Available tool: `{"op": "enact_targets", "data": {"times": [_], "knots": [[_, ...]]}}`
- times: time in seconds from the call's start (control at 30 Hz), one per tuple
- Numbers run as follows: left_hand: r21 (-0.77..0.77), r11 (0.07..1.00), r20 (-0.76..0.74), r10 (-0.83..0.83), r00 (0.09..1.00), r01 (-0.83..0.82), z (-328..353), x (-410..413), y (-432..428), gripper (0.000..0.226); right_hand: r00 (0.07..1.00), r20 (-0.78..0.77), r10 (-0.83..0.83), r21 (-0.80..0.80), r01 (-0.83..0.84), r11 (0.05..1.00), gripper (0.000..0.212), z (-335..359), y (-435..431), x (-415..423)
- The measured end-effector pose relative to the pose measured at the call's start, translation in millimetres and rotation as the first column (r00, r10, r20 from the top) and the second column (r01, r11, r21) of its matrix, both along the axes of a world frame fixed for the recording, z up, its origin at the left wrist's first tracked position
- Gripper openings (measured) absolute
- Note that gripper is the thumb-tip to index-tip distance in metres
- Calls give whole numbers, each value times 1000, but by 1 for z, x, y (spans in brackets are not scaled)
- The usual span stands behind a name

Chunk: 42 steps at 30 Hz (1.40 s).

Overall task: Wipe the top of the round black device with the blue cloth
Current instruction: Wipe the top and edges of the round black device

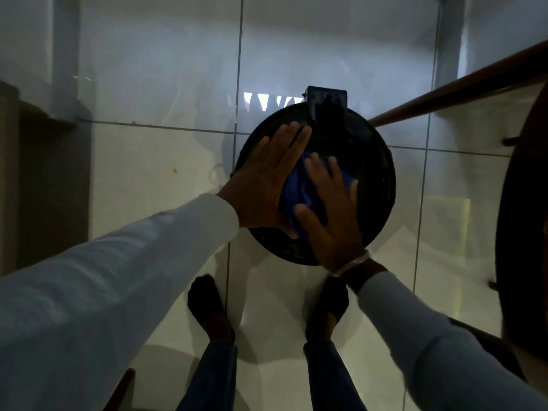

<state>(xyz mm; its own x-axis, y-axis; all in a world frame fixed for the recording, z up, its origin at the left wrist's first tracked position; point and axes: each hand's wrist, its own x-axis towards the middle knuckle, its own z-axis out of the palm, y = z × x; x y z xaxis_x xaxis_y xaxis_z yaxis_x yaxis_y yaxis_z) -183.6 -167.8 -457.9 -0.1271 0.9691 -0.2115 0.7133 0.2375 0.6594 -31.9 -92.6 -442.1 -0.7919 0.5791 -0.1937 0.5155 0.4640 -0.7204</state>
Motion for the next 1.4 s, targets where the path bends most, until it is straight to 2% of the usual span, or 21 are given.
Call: {"op": "enact_targets", "data": {"times": [0.07, 0.13, 0.2, 0.27, 0.33, 0.4, 0.43, 0.53, 0.63, 0.73, 0.87, 0.93, 1.0, 1.17, 1.3, 1.4], "knots": [[-10, 1000, -2, -7, 1000, 7, 7, 4, -5, 137, 958, -135, -254, -202, 225, 953, 58, 7, 23, 6], [57, 998, -53, -8, 999, 11, 18, 14, -11, 127, 914, -133, -383, -196, 354, 914, 50, 11, 45, 2], [221, 975, -77, 7, 997, 10, 29, 33, -10, 114, 948, -58, -312, -51, 310, 949, 44, 5, 58, -7], [315, 949, -61, 6, 998, 13, 35, 55, 1, 106, 982, 74, -172, 133, 162, 978, 42, -8, 64, -12], [209, 977, -95, -9, 995, 29, 29, 68, 12, 106, 989, 67, -134, 186, 119, 975, 40, -17, 67, -11], [51, 996, -260, -61, 964, 77, 12, 67, 14, 103, 973, -81, -214, 120, 223, 967, 37, -17, 67, -9], [21, 994, -346, -95, 934, 109, 3, 64, 12, 97, 954, -149, -261, 83, 275, 958, 37, -18, 67, -8], [81, 994, -424, -37, 905, 78, -17, 58, -1, 75, 954, -171, -245, 120, 267, 956, 41, -23, 66, -8], [168, 979, -386, 173, 906, -115, -23, 51, -8, 68, 985, -110, -136, 224, 158, 962, 45, -32, 68, -2], [161, 945, -330, 324, 887, -285, -21, 30, 4, 71, 998, -42, -52, 321, 63, 945, 49, -41, 69, 3], [155, 822, -165, 569, 806, -548, -16, 18, 30, 69, 999, 8, -47, 418, 39, 908, 52, -48, 69, 1], [186, 769, -125, 636, 761, -612, -17, 27, 22, 66, 999, 9, -36, 441, 28, 897, 53, -49, 70, 1], [184, 752, -87, 654, 752, -633, -17, 49, -3, 67, 999, 10, -36, 450, 28, 893, 54, -49, 69, 2], [152, 798, 19, 588, 809, -583, -16, 89, -48, 68, 998, 12, -55, 448, 43, 893, 54, -48, 69, 2], [159, 810, -27, 575, 818, -564, -10, 34, 2, 65, 997, 55, -59, 457, 27, 889, 58, -50, 69, 0], [132, 800, 65, 582, 811, -585, -5, -9, 49, 54, 992, 113, -63, 461, 3, 888, 60, -49, 69, -1]]}}
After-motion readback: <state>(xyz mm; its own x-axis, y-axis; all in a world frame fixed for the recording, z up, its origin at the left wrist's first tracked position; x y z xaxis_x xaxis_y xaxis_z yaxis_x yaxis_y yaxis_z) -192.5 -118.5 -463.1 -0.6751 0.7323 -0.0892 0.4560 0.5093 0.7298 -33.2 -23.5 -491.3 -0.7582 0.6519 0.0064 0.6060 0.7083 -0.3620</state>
